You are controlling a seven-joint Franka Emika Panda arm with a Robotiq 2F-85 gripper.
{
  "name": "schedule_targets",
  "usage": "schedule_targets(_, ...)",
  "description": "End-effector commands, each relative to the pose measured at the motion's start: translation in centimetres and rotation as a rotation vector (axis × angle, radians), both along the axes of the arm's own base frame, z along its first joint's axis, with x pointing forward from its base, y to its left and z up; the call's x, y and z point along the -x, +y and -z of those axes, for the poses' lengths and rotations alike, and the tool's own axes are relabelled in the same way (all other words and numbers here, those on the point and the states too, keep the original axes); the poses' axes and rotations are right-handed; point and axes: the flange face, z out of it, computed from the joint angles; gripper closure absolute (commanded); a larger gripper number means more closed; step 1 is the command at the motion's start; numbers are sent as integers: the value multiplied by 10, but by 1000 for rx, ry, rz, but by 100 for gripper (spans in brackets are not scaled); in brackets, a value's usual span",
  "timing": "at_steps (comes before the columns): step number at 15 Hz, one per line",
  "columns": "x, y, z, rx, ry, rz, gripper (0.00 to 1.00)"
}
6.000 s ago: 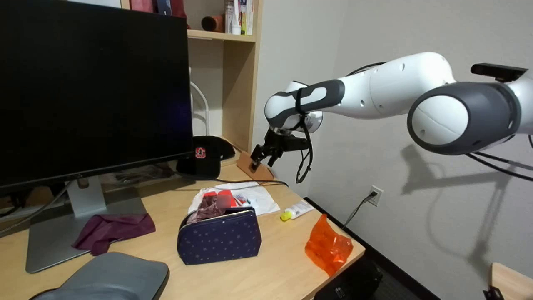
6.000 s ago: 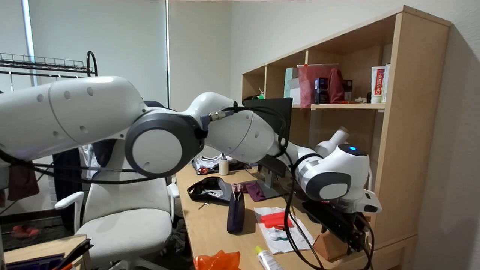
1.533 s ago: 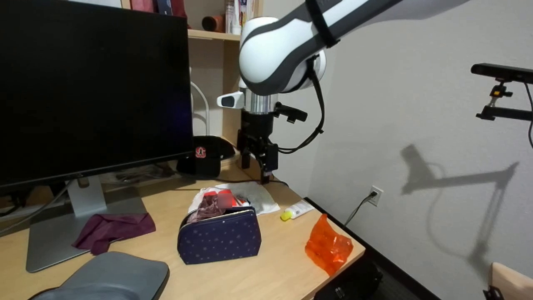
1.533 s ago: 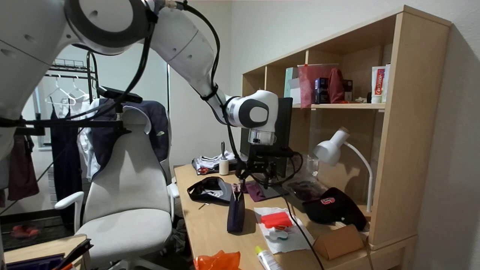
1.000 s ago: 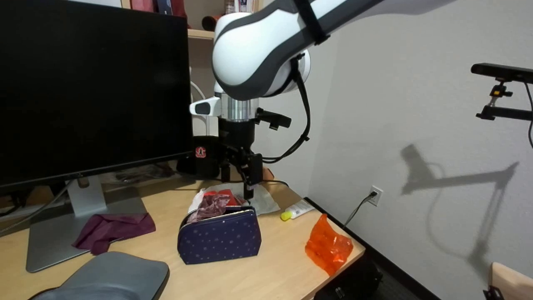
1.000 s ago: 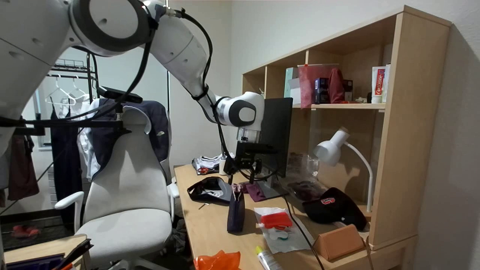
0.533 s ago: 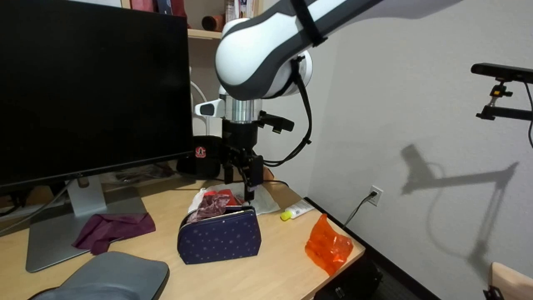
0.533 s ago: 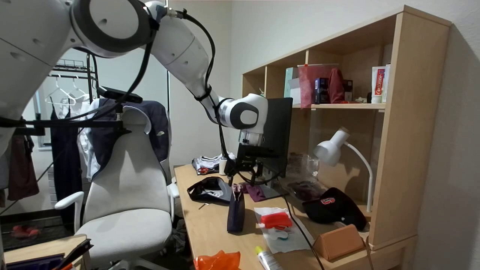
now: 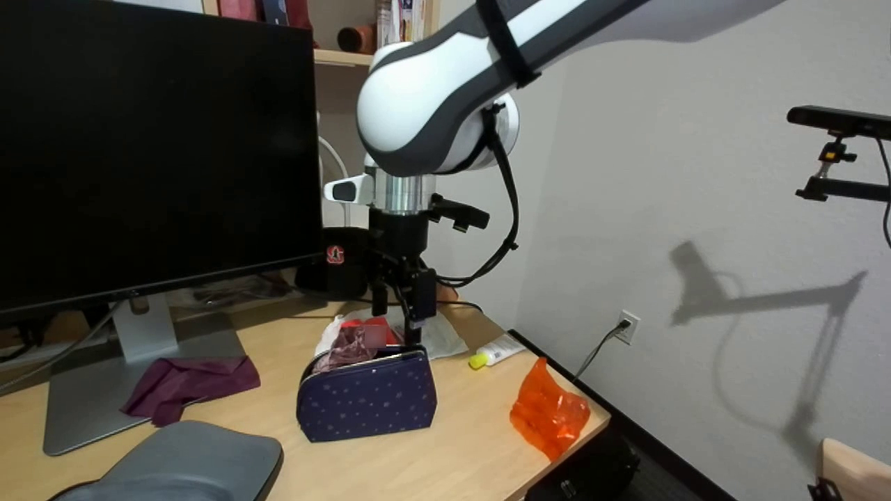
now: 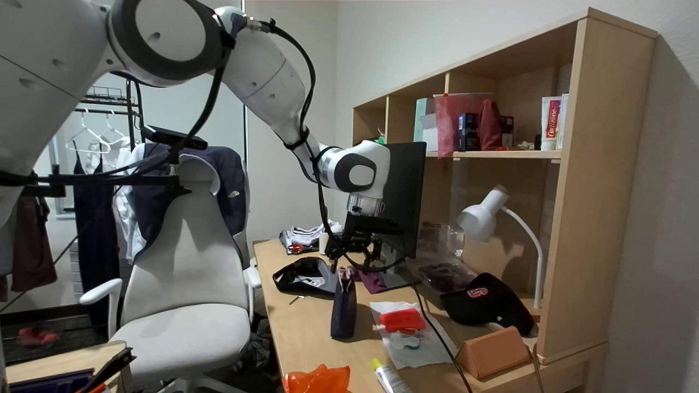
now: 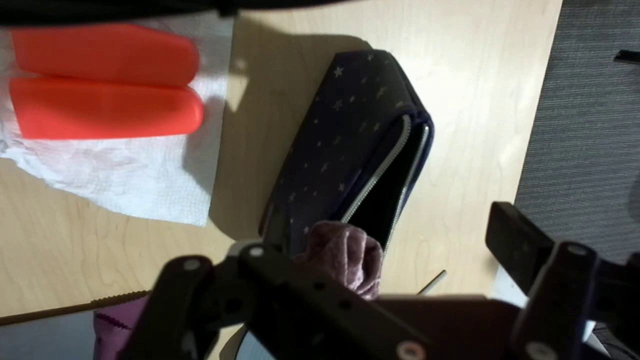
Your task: Move the brown case away from the cap then take the hair ribbon out of the purse and put it on the desk
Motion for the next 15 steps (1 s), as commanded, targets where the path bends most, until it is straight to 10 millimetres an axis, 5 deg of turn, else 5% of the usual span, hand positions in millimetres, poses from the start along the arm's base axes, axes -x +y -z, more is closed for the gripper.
schedule_targets(1, -6, 13, 5, -54, -28, -7, 0)
schedule_targets(5, -9, 21, 10, -81, -43, -4, 0)
schedule_targets(6, -9, 22, 12, -78, -38, -5, 25)
schedule_targets(15, -11, 22, 18, -88, -28, -8, 80)
